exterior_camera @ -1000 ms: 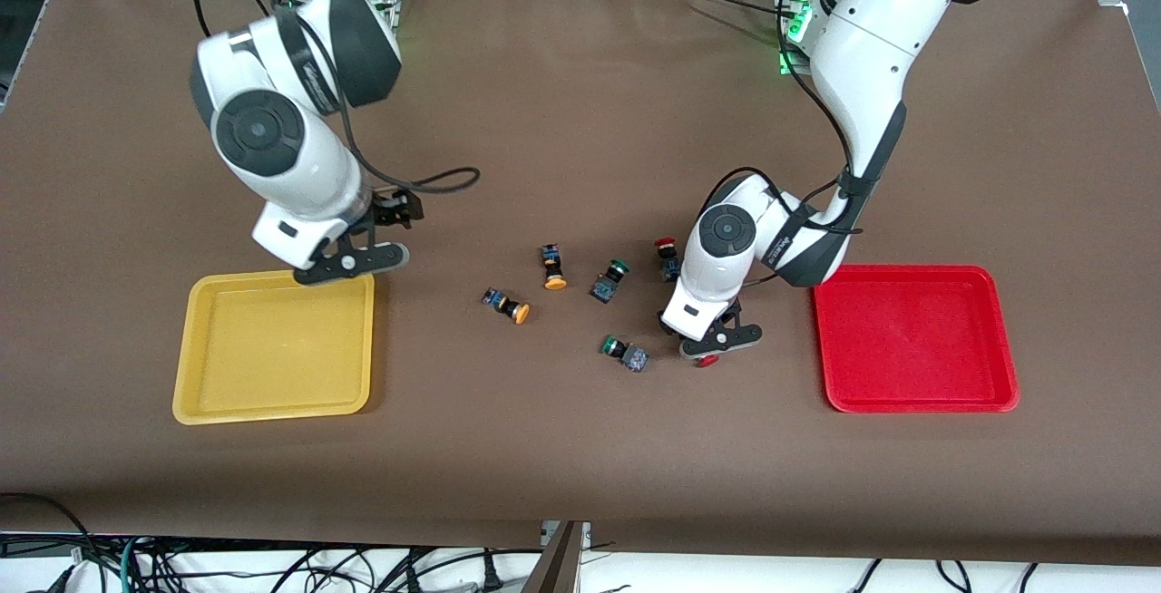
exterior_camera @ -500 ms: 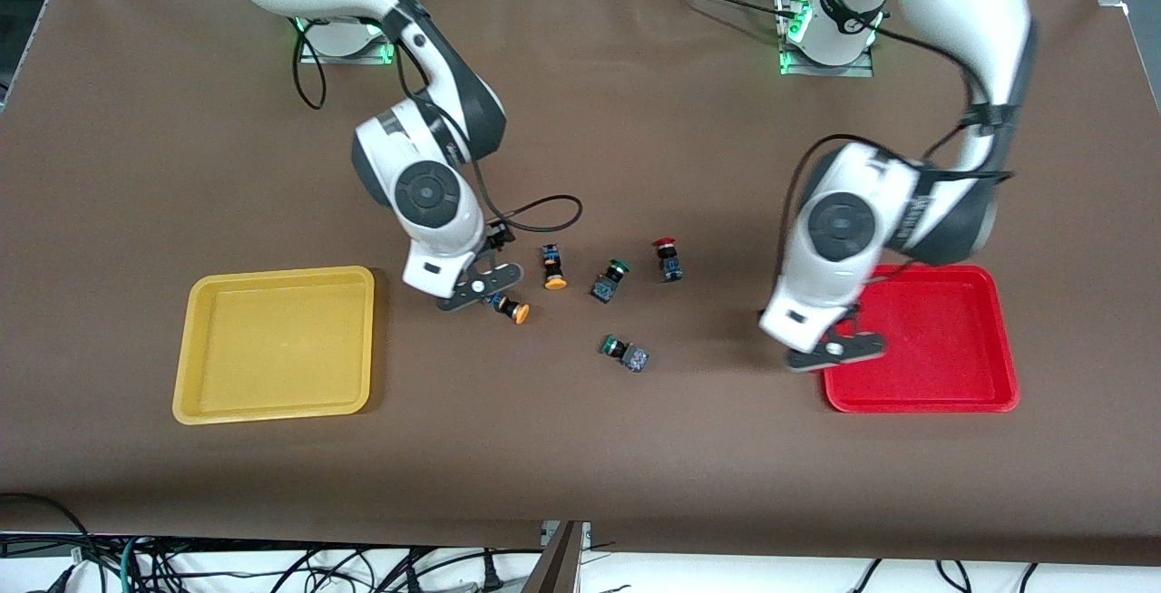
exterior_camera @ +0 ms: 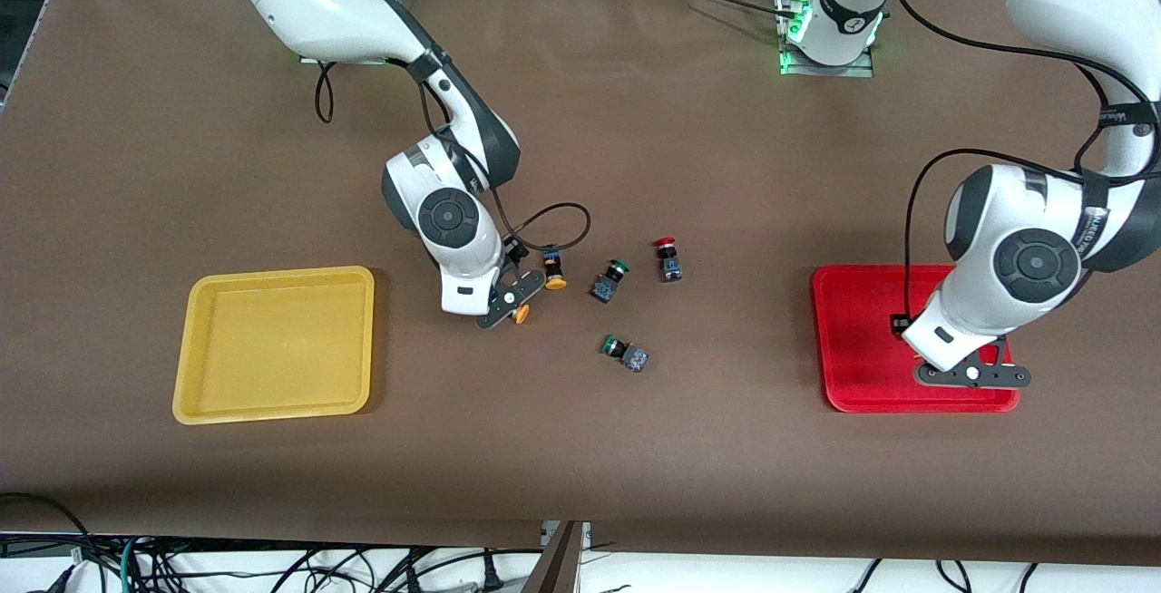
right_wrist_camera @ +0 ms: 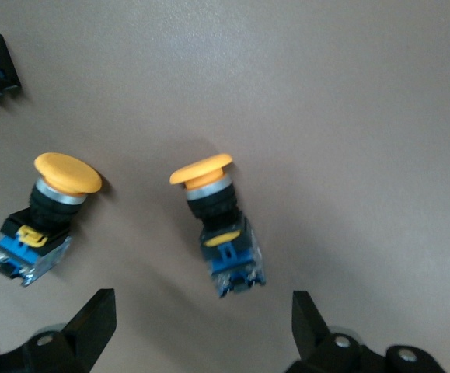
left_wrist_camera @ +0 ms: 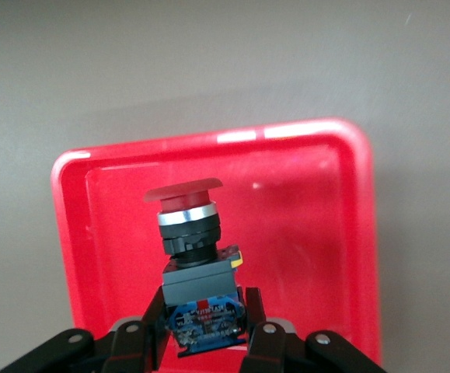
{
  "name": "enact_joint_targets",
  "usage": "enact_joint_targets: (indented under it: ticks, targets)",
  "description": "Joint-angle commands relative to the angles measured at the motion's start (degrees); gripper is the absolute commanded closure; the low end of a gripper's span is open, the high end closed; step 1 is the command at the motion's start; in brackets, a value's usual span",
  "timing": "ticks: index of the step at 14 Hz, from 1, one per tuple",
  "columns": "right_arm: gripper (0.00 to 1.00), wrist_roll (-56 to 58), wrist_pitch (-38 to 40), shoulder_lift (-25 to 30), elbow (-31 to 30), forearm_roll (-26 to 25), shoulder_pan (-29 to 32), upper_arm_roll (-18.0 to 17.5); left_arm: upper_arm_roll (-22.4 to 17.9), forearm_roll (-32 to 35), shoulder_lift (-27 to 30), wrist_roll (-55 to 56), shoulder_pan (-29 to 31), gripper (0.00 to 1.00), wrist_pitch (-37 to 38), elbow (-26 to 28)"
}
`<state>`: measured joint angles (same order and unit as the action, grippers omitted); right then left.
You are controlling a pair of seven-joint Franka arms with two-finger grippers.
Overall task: Place red and yellow buttons in trays
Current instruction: 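Carry it to the red tray while the right gripper grasps a yellow button, then release the red button while the right gripper moves to the yellow tray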
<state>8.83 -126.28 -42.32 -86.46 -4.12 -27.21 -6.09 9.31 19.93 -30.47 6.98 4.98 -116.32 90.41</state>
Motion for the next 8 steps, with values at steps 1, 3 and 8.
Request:
enact_joint_targets:
  ticks: [1,3,8]
  targets:
    - [0.0,3.2,-3.5,-2.4,1.1,-0.2,0.3,-0.1,1.1,0.3,-0.1,-5.5,2.0,0.92,0.7,2.9]
    - [0.0,3.3,-5.8,-3.6,1.1,-0.2,0.3,-0.1,1.3,0.3,-1.9,-5.5,1.5,0.92,0.6,3.5]
    - [0.45,3.3,-7.7,-4.4,1.1,-0.1,0.3,-0.1,2.6,-2.5,-6.1,-4.4,1.8,0.91,-3.8,5.2]
